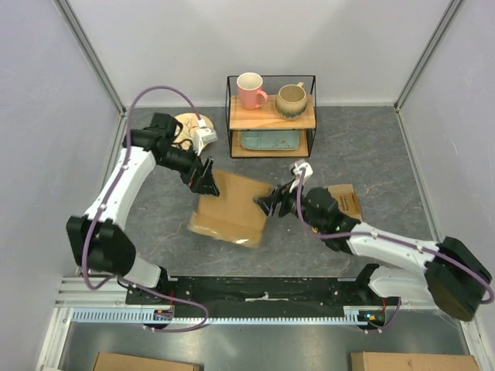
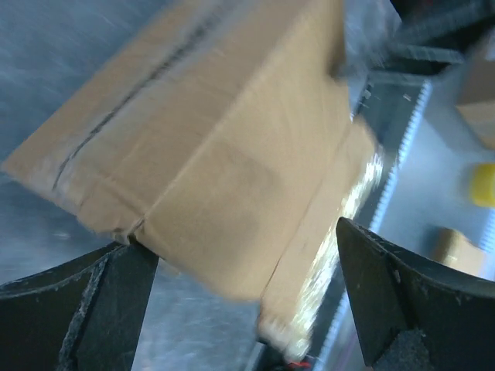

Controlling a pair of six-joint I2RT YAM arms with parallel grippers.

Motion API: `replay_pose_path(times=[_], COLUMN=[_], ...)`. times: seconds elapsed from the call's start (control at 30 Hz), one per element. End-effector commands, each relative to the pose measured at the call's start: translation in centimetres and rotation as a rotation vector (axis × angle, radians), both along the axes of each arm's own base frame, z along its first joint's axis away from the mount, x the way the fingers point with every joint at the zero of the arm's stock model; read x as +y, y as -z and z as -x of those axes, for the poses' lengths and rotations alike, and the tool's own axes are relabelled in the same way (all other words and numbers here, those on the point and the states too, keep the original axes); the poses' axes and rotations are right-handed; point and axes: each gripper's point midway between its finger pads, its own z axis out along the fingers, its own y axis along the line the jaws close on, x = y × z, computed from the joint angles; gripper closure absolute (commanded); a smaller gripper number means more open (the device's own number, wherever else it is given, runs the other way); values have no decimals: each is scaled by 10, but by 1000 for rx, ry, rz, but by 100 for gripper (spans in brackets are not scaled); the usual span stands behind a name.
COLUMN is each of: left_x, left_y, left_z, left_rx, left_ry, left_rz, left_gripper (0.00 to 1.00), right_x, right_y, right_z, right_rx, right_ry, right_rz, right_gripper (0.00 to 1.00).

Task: Unpack the express box
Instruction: Pour the product at the center of the board.

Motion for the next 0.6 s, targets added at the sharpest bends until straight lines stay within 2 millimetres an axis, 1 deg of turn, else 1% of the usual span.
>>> replay_pose_path(times=[0.0,0.03,0.07,0.1,0.13,0.17,0.2,0.23,0.27,0.3,0.33,0.37,0.4,0.47,0.53,0.57], left_x=[-23,-29,-28,-31,-38,-39,-41,-46,-46,-47,-49,-48,-47,-46,-46,-47], left_y=[-84,-89,-91,-90,-88,-82,-78,-75,-62,-59,-52,-37,-35,-23,-22,-26], left_z=[-22,-17,-13,-9,0,7,12,19,25,32,37,41,45,48,48,47], left_rx=[-353,-388,-425,-446,-460,-459,-457,-459,-427,-423,-412,-389,-394,-381,-375,-378], left_ry=[13,36,37,57,91,98,113,136,147,154,163,167,167,165,163,162], left_rz=[137,135,106,96,92,77,76,82,75,78,76,67,71,55,52,58], left_gripper=[0,0,0,0,0,0,0,0,0,0,0,0,0,0,0,0], right_x=[36,33,34,42,46,47,57,59,60,64,65,66,67,66,60,58], right_y=[-92,-95,-101,-103,-108,-110,-107,-104,-105,-100,-98,-98,-95,-94,-93,-95], right_z=[71,70,72,85,88,89,104,106,105,112,112,112,113,111,106,103], right_rx=[-423,-487,-522,-554,-610,-643,-658,-676,-699,-705,-707,-716,-712,-708,-700,-701], right_ry=[-214,-186,-182,-215,-224,-208,-244,-239,-224,-239,-238,-237,-232,-218,-177,-159], right_rz=[-100,-51,-16,10,69,109,136,178,212,232,245,256,267,275,290,295], right_gripper=[28,28,28,28,28,28,28,28,28,28,28,28,28,27,27,27])
